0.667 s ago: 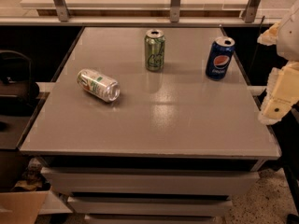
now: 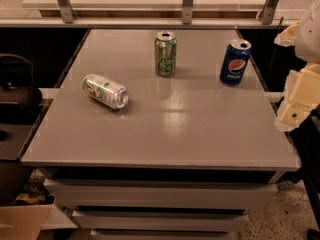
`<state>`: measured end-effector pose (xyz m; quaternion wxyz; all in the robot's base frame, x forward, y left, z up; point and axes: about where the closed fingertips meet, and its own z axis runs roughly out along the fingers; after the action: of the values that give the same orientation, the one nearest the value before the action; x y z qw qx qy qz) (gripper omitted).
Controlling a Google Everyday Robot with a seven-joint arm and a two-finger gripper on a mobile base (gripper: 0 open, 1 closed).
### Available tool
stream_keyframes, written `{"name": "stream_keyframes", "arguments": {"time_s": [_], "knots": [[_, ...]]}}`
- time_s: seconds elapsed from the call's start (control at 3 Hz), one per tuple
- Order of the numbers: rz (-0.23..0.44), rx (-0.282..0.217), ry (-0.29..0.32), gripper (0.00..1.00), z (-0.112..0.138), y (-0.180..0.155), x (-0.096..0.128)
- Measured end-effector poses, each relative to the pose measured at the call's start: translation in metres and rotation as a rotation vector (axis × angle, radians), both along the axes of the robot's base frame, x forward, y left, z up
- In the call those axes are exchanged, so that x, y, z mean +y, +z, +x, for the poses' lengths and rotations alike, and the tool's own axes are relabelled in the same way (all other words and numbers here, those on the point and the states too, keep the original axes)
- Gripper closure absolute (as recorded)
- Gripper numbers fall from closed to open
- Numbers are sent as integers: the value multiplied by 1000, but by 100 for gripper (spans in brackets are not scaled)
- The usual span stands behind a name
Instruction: Place 7up can upright
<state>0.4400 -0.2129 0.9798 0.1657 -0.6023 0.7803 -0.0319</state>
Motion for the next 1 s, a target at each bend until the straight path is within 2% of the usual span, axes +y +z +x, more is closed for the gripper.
{"name": "stream_keyframes", "arguments": {"time_s": [0.33,0.67,1.0], "knots": [[7,29,33,0,18,-5,27],[33,49,77,0,47,-11,65],[33,49,77,0,47,-11,65]]}}
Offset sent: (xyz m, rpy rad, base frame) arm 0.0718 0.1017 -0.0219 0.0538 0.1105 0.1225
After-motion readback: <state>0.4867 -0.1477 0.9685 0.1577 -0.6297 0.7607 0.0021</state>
